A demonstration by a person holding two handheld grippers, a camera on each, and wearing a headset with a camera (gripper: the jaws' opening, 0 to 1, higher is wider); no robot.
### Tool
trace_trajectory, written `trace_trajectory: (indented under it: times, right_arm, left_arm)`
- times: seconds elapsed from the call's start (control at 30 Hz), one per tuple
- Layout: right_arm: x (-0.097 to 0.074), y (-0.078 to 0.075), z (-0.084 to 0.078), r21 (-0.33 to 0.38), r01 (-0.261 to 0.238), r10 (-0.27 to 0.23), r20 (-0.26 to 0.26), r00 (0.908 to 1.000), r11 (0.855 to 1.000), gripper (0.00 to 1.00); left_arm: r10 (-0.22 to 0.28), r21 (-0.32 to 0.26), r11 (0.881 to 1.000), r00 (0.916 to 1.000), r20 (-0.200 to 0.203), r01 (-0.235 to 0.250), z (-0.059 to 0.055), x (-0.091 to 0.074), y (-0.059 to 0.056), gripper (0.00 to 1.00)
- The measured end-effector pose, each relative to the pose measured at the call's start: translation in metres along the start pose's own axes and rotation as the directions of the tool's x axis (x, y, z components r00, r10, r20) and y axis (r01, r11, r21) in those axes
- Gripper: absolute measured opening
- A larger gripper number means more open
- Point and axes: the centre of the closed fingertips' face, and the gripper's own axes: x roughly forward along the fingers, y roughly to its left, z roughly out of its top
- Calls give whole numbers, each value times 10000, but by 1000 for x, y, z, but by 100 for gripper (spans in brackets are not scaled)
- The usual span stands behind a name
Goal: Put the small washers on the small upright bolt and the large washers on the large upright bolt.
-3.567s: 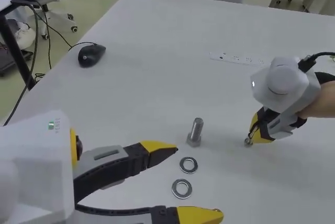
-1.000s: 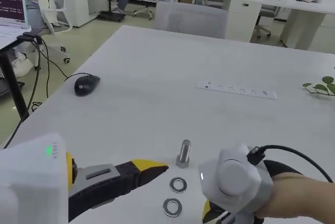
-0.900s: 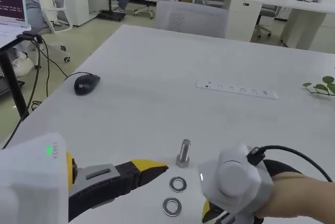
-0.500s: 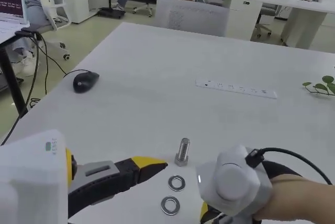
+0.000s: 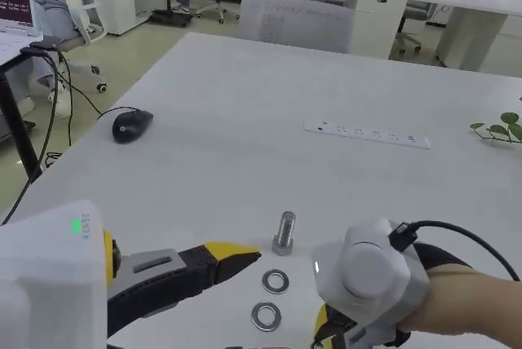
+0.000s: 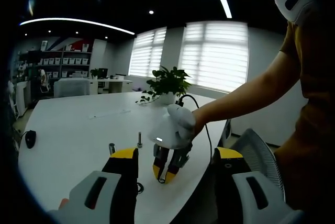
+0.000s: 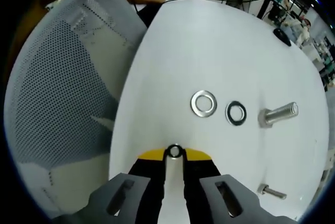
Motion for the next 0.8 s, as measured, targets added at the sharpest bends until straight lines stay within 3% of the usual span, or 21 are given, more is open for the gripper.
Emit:
trace_trajectory:
  times: [0.3,0.53,0.8]
  right_arm:
    - [-26,-21,-19,295,353,-351,-76,9994,9989,12]
    - [-59,-55,-40,816,1199,-1194,-109,9928,9894,12]
    - [-77,-81,-55,1209,1674,-1665,-174,9859,9785,12]
  left_arm:
    - [-49,-38,10000,10000,-69,48,-4,2,5,58]
    - [-142,-34,9999,9997,-179,142,-8,7,7,58]
    - [-84,-93,9999,9996,-255,82,-10,10,11,58]
